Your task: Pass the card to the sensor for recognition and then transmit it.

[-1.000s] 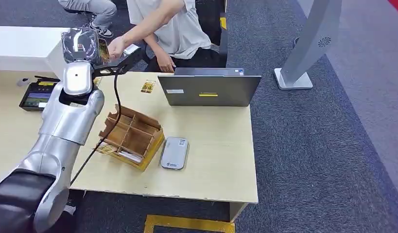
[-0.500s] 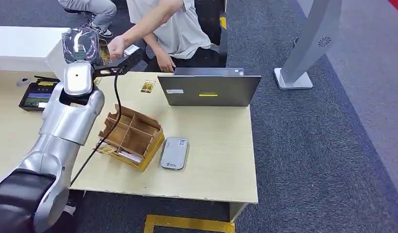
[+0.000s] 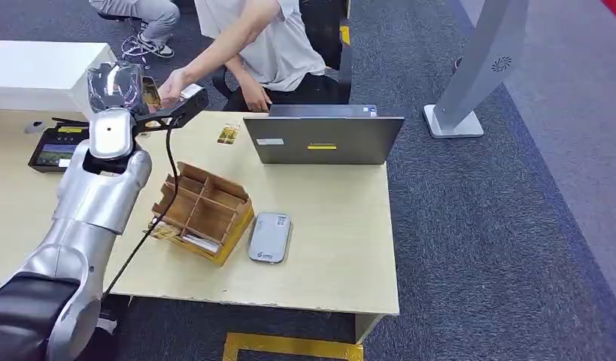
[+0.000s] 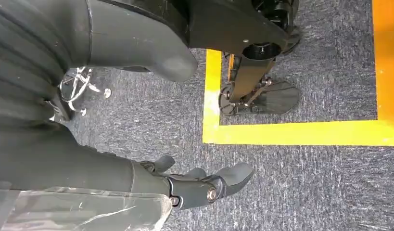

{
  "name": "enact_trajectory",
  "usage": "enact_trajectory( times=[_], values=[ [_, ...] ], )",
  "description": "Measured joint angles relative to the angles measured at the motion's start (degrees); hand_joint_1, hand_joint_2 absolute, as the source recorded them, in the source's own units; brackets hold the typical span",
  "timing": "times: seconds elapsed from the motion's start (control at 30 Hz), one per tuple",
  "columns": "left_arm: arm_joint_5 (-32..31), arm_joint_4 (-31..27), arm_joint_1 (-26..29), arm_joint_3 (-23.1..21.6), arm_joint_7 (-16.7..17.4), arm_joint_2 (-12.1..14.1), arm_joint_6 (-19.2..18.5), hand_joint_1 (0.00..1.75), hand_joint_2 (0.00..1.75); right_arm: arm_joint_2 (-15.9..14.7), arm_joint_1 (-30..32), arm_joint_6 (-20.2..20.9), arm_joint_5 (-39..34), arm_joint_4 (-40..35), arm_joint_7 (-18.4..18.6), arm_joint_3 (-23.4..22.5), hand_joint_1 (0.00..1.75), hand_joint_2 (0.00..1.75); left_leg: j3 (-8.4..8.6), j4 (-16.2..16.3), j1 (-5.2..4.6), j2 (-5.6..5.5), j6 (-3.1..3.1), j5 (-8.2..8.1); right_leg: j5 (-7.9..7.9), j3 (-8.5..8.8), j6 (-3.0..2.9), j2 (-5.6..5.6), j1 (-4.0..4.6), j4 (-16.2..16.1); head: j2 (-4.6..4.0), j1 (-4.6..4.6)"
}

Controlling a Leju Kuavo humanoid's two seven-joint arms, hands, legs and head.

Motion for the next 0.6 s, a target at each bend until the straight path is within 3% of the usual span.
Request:
enact_trajectory(
  times=[0.6],
  values=[
    [0.0,0.0,0.4,0.4,0.0,0.0,0.0,1.75,1.75,0.0,0.0,0.0,0.0,0.0,0.0,0.0,0.0,1.75,-0.01,0.0,0.0,0.0,0.0,0.0,0.0,-0.01,0.0,-0.01,0.0,0.0,0.0,0.0]
  ],
)
